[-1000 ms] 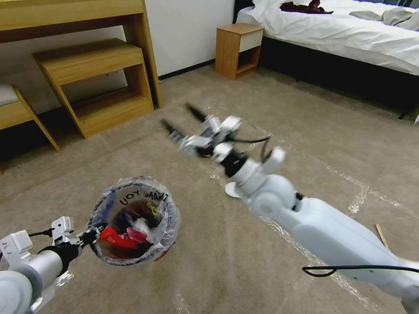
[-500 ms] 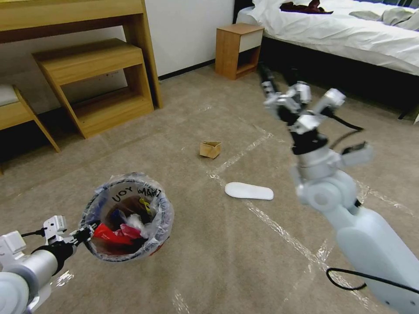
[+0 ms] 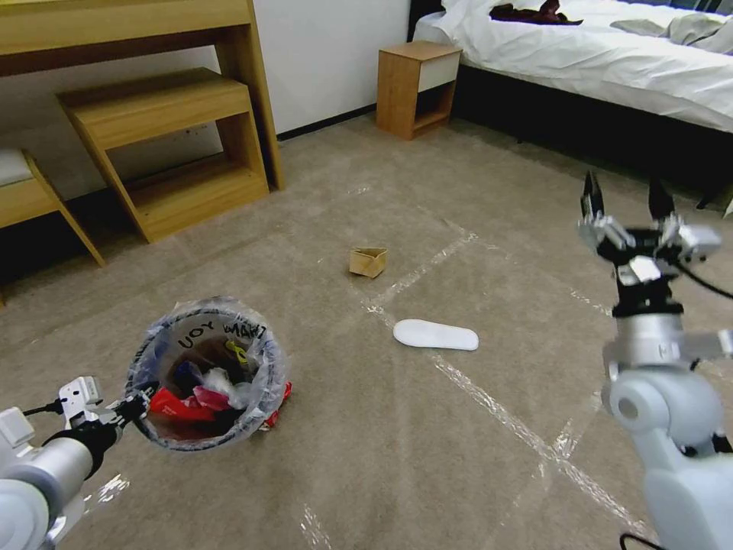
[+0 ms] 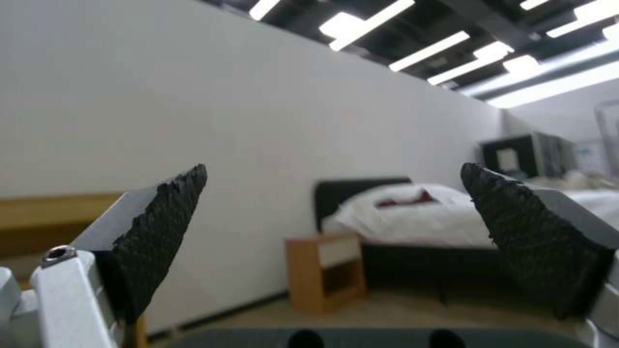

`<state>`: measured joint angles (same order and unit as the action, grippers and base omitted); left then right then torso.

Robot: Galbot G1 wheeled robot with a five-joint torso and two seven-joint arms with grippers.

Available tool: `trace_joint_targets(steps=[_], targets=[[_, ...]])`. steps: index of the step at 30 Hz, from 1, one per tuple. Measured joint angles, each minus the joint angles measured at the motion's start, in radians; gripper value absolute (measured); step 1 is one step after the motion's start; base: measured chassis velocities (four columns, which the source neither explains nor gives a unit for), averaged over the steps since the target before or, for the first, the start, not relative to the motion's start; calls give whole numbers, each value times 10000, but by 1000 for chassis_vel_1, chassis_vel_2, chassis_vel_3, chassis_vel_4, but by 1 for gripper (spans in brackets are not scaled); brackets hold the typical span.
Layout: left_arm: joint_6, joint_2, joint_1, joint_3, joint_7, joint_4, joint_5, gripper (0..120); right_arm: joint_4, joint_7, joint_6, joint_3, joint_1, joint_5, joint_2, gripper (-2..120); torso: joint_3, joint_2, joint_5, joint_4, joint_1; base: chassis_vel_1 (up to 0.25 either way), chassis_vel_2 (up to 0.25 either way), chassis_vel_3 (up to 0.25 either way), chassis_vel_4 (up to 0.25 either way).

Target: Pick up the trash bin and place the garbage on the floor into it.

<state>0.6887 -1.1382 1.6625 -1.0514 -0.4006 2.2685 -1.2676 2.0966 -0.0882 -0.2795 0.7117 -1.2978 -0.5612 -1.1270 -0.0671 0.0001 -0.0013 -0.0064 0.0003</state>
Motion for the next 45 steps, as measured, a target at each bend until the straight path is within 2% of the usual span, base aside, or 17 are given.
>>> trace_joint_targets(steps=[9,11,15,18,21,25,28,45], targets=[[-51,-34,154,-20,66,-2,163,0,-181,-1119,676,-456,-826,743,-437,100,-1,-1,0,2,0,0,0,0,0],[-94,-50,260,-29,130,19,280,0,-218,-1712,1554,-713,-1006,751,-358,100,-1,-2,-1,3,0,0,0,0,0],[-113,-51,299,-59,145,70,289,0,-330,-1949,2185,-929,-1072,578,-162,100,-1,-2,-2,2,0,0,0,0,0],[-122,-57,341,-75,147,104,295,0,-444,-1797,2131,-1119,-1081,565,-132,100,-2,-2,0,2,1,0,0,0,0],[-127,-68,374,-80,154,120,309,0,-488,-1379,1707,-1269,-1079,545,-195,100,-1,-2,-2,2,0,0,0,0,0],[-135,-89,415,-96,161,163,328,0,-520,-324,906,-1545,-1180,1022,-304,100,-1,-2,-2,3,0,0,0,0,0],[-137,-113,434,-98,162,187,337,0,-528,-76,636,-1616,-1261,1340,-349,100,-2,-1,-2,3,0,0,0,0,0],[-145,-248,574,-213,175,318,400,0,-903,93,204,-1438,-1363,1751,-716,99,-2,-2,-1,2,1,0,0,0,0]])
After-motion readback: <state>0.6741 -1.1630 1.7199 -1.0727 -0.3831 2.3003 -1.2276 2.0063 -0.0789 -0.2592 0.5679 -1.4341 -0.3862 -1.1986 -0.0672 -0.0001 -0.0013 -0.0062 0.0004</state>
